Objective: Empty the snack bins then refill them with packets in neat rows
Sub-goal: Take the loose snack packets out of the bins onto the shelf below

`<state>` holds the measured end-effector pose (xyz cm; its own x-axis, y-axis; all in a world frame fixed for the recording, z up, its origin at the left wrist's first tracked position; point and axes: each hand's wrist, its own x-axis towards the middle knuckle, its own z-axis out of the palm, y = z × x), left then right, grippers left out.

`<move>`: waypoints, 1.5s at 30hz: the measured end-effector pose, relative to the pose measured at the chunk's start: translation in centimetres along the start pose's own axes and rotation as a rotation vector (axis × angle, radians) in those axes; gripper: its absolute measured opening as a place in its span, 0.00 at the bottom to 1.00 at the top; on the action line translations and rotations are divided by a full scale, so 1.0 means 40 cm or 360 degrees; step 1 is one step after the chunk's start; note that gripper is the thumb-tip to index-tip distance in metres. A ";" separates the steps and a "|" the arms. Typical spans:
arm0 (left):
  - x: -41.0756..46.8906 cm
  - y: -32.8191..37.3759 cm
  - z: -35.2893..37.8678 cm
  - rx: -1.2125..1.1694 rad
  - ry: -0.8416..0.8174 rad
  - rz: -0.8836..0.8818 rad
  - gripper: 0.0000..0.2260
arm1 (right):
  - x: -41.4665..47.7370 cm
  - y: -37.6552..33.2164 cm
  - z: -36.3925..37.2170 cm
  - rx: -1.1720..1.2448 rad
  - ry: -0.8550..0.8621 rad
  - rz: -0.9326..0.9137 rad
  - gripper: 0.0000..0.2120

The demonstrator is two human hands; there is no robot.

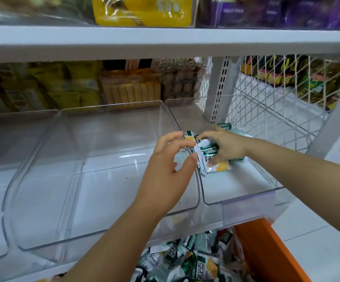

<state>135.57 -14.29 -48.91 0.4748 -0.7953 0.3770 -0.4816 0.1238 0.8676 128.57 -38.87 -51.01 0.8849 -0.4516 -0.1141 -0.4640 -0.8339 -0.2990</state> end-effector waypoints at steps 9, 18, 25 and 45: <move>0.004 -0.011 0.000 0.0044 0.0006 0.0031 0.07 | -0.053 0.005 0.009 0.0025 -0.0041 -0.0090 0.41; 0.001 -0.009 0.003 0.0301 0.0055 0.0032 0.07 | -0.324 -0.126 -0.138 0.0406 0.0569 -0.0137 0.34; -0.075 0.043 -0.056 0.0818 -0.0088 0.0116 0.11 | -0.578 -0.250 -0.125 0.0507 0.0086 -0.0263 0.35; -0.256 -0.020 -0.172 0.1262 -0.0056 0.0399 0.11 | -0.510 -0.326 0.242 0.0176 -0.0305 -0.0147 0.23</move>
<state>136.17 -2.17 -51.23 0.2672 -0.8195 0.5069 -0.9525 -0.1446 0.2682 116.97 -15.74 -53.96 0.9198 -0.2976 -0.2558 -0.3828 -0.8242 -0.4174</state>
